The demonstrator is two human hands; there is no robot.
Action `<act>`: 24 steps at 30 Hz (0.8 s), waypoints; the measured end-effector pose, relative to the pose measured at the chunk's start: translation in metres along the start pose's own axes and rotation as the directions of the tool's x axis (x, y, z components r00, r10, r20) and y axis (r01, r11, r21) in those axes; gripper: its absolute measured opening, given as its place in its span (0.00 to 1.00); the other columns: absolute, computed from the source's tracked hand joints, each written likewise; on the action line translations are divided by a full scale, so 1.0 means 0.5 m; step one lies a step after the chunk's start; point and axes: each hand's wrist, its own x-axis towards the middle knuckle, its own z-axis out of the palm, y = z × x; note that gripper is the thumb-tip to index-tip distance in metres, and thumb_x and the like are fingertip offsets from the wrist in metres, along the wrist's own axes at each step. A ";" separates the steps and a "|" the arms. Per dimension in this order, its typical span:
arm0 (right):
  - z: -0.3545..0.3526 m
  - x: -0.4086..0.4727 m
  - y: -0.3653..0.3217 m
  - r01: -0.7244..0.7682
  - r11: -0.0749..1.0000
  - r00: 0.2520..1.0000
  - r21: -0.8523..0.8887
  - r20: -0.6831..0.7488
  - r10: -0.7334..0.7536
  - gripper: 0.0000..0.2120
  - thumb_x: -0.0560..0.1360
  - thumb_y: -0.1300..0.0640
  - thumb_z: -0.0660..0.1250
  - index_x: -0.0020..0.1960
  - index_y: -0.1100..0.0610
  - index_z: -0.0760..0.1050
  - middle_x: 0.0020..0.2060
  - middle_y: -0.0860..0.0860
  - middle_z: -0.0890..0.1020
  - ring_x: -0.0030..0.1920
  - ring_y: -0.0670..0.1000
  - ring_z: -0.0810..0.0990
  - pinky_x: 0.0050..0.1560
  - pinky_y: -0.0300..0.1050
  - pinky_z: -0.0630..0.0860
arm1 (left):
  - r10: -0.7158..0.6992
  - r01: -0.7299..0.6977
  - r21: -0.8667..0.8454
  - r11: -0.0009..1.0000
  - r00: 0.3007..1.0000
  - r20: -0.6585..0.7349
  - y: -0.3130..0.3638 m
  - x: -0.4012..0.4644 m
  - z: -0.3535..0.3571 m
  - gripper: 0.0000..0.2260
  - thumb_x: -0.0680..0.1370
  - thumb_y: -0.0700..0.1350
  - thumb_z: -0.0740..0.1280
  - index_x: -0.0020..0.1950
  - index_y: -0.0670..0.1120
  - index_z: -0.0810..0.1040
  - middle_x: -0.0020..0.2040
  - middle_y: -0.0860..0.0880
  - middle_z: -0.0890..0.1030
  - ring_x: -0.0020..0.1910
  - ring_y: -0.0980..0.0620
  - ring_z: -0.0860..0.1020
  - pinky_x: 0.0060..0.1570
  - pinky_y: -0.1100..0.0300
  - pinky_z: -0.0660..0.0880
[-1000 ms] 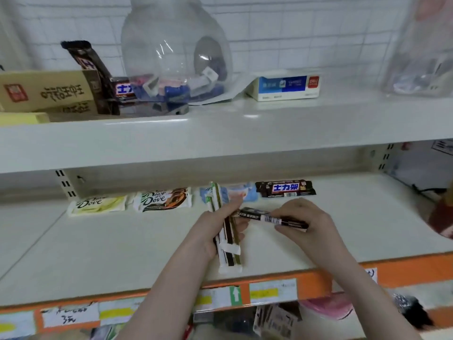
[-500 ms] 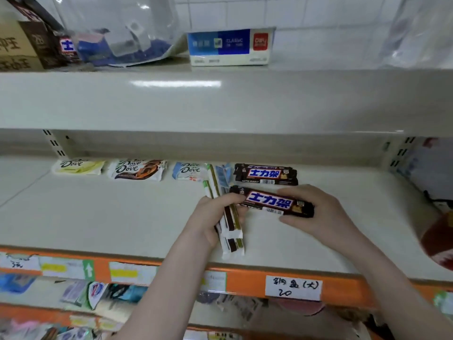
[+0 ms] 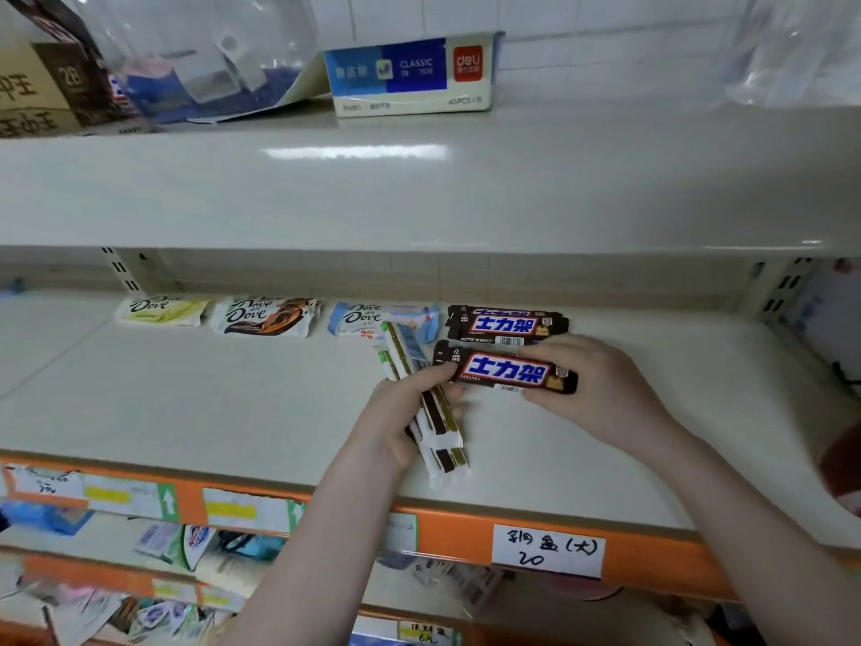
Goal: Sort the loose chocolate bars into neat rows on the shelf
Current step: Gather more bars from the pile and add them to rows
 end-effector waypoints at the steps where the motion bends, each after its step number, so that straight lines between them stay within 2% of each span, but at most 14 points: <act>1: 0.001 0.011 0.002 0.031 0.998 0.999 -0.052 -0.023 -0.033 0.18 0.66 0.57 0.74 0.56 0.52 0.79 0.50 0.48 0.82 0.49 0.50 0.79 0.48 0.44 0.73 | 0.005 -0.005 -0.026 1.000 1.000 0.011 0.000 0.002 -0.004 0.08 0.73 0.40 0.69 0.51 0.38 0.78 0.32 0.44 0.80 0.26 0.51 0.77 0.24 0.63 0.75; 4: 0.011 0.042 0.022 0.069 0.984 0.996 -0.163 -0.040 -0.076 0.17 0.65 0.61 0.75 0.54 0.57 0.80 0.49 0.55 0.83 0.47 0.58 0.81 0.47 0.46 0.73 | -0.001 0.008 -0.098 0.995 0.998 0.067 0.002 0.007 -0.014 0.04 0.75 0.40 0.68 0.42 0.41 0.77 0.34 0.44 0.76 0.28 0.50 0.74 0.26 0.62 0.74; 7: 0.026 0.064 0.048 0.070 0.965 0.997 -0.252 -0.004 -0.073 0.16 0.65 0.62 0.74 0.53 0.59 0.80 0.49 0.55 0.84 0.46 0.59 0.80 0.45 0.43 0.69 | -0.006 0.019 -0.108 0.994 0.993 0.114 0.002 0.012 -0.018 0.08 0.75 0.41 0.67 0.36 0.43 0.75 0.33 0.45 0.74 0.29 0.50 0.73 0.26 0.63 0.74; 15: 0.053 0.088 0.079 -0.048 0.976 0.999 -0.214 -0.023 0.044 0.19 0.68 0.59 0.72 0.59 0.56 0.77 0.56 0.52 0.81 0.56 0.55 0.76 0.52 0.43 0.68 | -0.034 0.050 -0.110 0.993 0.989 0.141 0.001 0.023 -0.032 0.07 0.74 0.41 0.69 0.36 0.43 0.76 0.33 0.45 0.76 0.27 0.50 0.76 0.27 0.62 0.76; 18: 0.062 0.089 0.082 -0.074 0.977 0.997 -0.200 -0.029 0.070 0.18 0.68 0.59 0.72 0.58 0.57 0.78 0.55 0.54 0.81 0.56 0.57 0.76 0.54 0.44 0.67 | -0.043 0.073 -0.168 0.983 0.984 0.175 0.002 0.026 -0.030 0.06 0.73 0.41 0.69 0.38 0.44 0.74 0.31 0.47 0.74 0.27 0.51 0.75 0.28 0.61 0.76; 21: 0.070 0.091 0.089 -0.083 0.975 0.996 -0.205 -0.055 0.073 0.17 0.69 0.58 0.72 0.58 0.57 0.78 0.55 0.54 0.81 0.55 0.56 0.75 0.54 0.44 0.66 | -0.064 0.109 -0.211 0.971 0.976 0.209 0.003 0.028 -0.034 0.10 0.72 0.48 0.69 0.39 0.43 0.73 0.30 0.48 0.73 0.27 0.51 0.74 0.29 0.62 0.75; 24: 0.075 0.092 0.091 -0.085 0.974 0.995 -0.210 -0.067 0.072 0.17 0.69 0.58 0.72 0.57 0.56 0.78 0.53 0.53 0.81 0.55 0.56 0.75 0.55 0.46 0.66 | -0.084 0.149 -0.229 0.962 0.960 0.267 0.006 0.027 -0.043 0.16 0.76 0.55 0.62 0.42 0.41 0.75 0.32 0.46 0.75 0.28 0.50 0.75 0.30 0.61 0.75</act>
